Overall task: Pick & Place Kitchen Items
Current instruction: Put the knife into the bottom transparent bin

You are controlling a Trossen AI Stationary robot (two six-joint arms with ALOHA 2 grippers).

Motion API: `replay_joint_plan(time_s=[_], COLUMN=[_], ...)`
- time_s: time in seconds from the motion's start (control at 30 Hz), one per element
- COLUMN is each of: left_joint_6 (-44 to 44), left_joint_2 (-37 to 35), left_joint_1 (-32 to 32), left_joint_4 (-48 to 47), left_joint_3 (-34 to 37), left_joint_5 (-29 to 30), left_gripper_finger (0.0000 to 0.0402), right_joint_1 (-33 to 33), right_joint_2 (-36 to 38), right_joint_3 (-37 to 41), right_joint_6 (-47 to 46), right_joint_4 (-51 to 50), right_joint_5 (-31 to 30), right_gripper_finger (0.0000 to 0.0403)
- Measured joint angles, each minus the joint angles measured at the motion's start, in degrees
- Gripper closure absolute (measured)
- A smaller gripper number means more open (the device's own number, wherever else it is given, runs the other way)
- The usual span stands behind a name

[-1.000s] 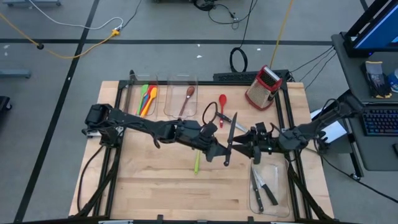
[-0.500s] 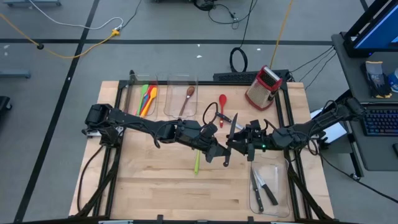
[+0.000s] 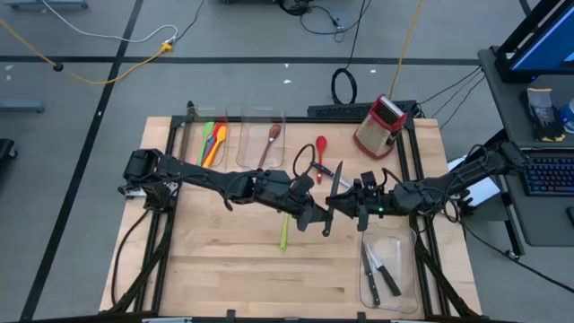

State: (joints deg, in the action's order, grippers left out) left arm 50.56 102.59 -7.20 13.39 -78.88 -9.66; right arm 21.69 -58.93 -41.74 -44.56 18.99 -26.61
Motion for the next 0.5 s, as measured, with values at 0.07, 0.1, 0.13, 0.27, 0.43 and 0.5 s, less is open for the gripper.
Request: replay_joint_plan(time_s=[0.07,0.1,0.13,0.27,0.43,0.5], left_joint_6=[-0.08,-0.10,-0.15,-1.53,-2.74,-2.70], left_joint_2=[0.00,0.00,0.00,0.00,0.00,0.00], left_joint_1=[0.00,0.00,0.01,0.23,0.93,1.21], left_joint_4=[-0.04,-0.04,-0.04,-0.11,-1.50,-2.41], left_joint_3=[0.01,0.01,0.00,0.01,0.01,0.01], left_joint_5=[-0.29,-0.45,-0.46,-0.44,-0.39,-0.10], left_gripper_finger=[0.0373,0.0373,0.0373,0.0373,0.0332,0.0303], right_joint_1=[0.00,0.00,-0.04,-0.04,-0.04,-0.04], right_joint_2=[-0.01,-0.01,0.01,-0.01,-0.05,-0.08], right_joint_3=[0.00,0.00,0.00,0.00,0.00,0.09], right_joint_6=[0.00,0.01,-0.02,-0.90,-0.81,-0.73], right_joint_4=[-0.21,-0.17,-0.10,-0.38,-0.64,-1.35], right_joint_5=[0.15,0.24,0.93,1.37,1.26,1.26], right_gripper_finger=[0.0364,0.0364,0.0364,0.0364,0.0364,0.0364])
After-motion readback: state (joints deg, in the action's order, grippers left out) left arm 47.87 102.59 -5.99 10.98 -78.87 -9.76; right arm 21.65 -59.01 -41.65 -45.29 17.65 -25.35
